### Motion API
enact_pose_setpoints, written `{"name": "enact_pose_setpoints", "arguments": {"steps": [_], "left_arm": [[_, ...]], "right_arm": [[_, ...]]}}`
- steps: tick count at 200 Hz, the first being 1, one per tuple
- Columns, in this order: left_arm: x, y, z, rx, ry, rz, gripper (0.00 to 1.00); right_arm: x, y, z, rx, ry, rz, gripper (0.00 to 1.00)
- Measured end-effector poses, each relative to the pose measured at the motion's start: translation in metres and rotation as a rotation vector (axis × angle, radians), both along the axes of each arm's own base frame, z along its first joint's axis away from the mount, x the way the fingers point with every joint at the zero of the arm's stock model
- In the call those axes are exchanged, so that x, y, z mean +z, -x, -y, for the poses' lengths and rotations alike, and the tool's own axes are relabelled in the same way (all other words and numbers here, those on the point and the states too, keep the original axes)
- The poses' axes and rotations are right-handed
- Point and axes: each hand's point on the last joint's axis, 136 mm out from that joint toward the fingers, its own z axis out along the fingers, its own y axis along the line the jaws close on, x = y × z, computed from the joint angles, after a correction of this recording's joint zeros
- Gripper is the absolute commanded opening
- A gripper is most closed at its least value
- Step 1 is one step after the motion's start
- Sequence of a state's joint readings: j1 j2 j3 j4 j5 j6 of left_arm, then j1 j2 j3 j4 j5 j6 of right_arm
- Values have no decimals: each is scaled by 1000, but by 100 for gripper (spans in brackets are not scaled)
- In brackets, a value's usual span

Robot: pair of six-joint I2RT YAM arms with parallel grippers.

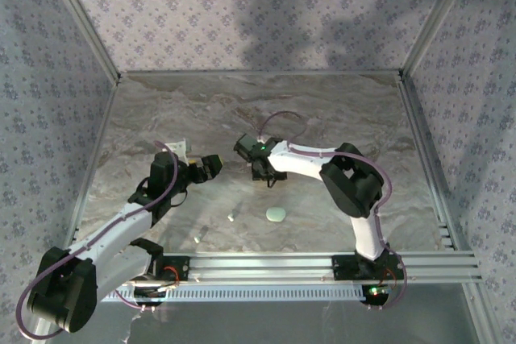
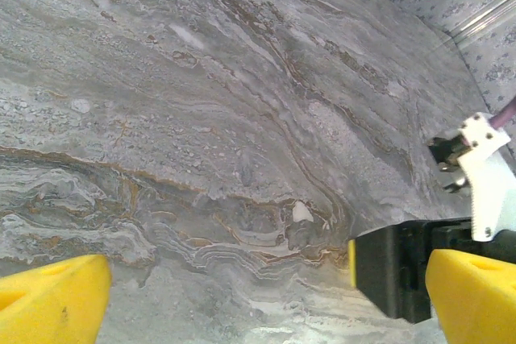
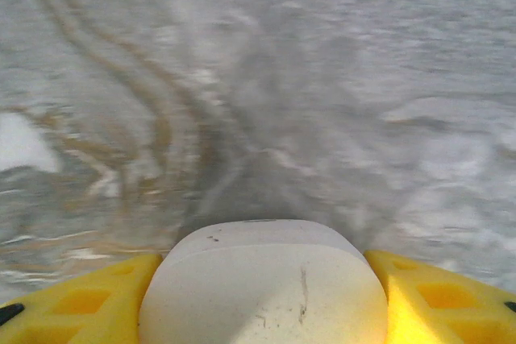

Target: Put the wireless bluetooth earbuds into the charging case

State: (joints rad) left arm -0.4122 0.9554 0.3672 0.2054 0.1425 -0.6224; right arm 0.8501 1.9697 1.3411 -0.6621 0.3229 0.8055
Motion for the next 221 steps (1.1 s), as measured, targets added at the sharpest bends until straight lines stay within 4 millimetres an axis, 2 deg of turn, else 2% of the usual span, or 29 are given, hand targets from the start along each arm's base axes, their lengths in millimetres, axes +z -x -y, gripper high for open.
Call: {"name": "enact_pose_setpoints", "arguments": {"steps": [38,69,108,141,166,191,221], "left_arm": [[0,0,0,-1,0,-1,100],[0,0,1,-4,3,1,100],[0,0,2,-7,4,0,100],[-4,0,3,-16,4,-11,100],[-4,0,4,-21,6,-14,100],[-4,0,5,-23,7,-13,100],[-3,0,5,-24,9,-10,100]], "right_arm": [[5,-4,61,-76,12,3,59],[-5,-6,110,-137,18,-24,59],[-6,-13,128,-138,-25,-22,65],[-6,-14,130,-115,-35,-18,79],[-2,-8,129,-91,-54,-22,85],[12,-7,126,-68,-88,6,92],[42,-1,119,-15,-144,72,100]]}}
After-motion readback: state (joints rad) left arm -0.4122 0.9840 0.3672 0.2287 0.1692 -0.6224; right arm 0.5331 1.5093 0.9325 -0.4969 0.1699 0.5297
